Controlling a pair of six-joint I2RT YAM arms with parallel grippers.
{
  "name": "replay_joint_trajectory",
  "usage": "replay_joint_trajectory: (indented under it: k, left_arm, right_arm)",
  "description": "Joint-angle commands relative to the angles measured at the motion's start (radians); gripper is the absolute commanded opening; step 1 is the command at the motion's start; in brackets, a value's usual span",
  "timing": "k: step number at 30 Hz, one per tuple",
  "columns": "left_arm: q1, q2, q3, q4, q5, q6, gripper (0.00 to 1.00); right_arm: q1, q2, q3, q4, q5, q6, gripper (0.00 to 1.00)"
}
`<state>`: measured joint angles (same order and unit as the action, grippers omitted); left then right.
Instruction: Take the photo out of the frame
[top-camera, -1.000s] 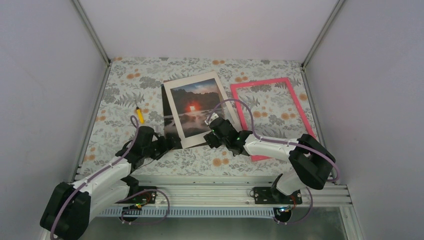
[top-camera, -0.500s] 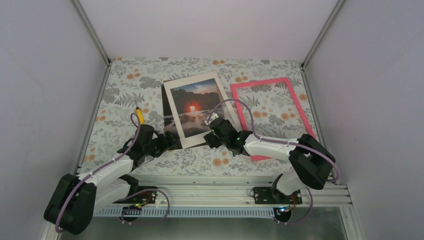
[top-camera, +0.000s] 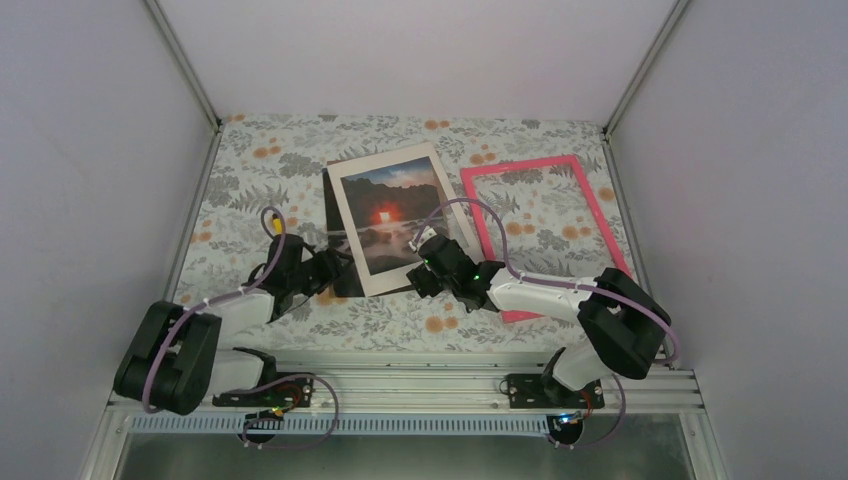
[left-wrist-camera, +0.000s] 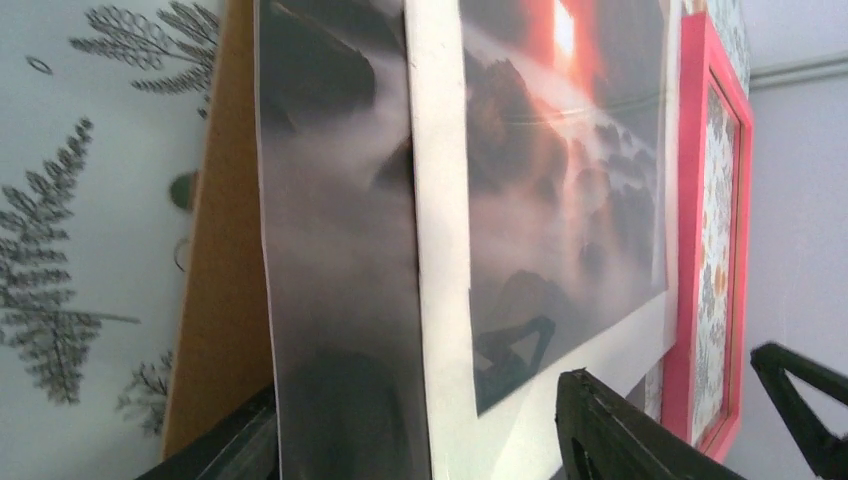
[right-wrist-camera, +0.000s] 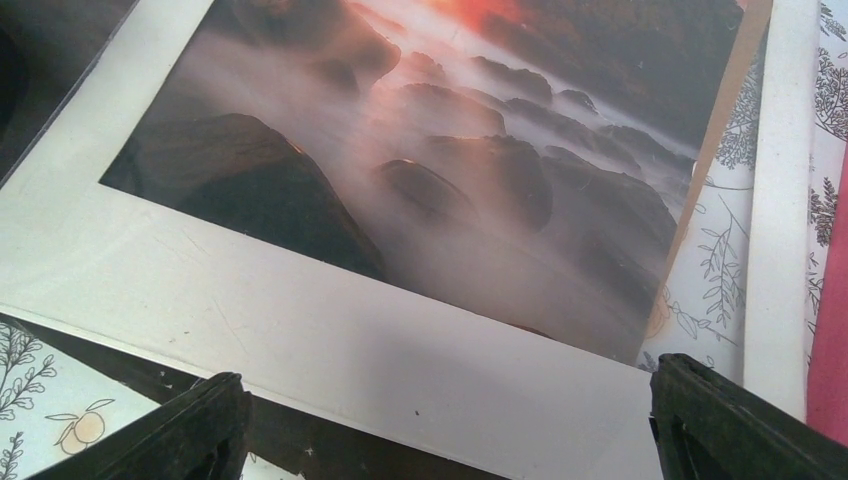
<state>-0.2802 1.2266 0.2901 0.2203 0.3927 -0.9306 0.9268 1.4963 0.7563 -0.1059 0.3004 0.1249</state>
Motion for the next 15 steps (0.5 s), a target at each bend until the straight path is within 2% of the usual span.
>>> replay_joint_trajectory:
  k: [1,15]
  left_arm:
    - [0.038,0.089,0.034,0.132,0.035,0.038,0.59]
    - [0.135,0.291,0.118,0.242,0.111,0.085,0.38]
  right_arm:
    - [-0.009,-0.031,-0.008,0.006,-0.005,0.006,0.9]
    - [-0.009,-0.04,-0.011,0.006,-0.017,0.0,0.9]
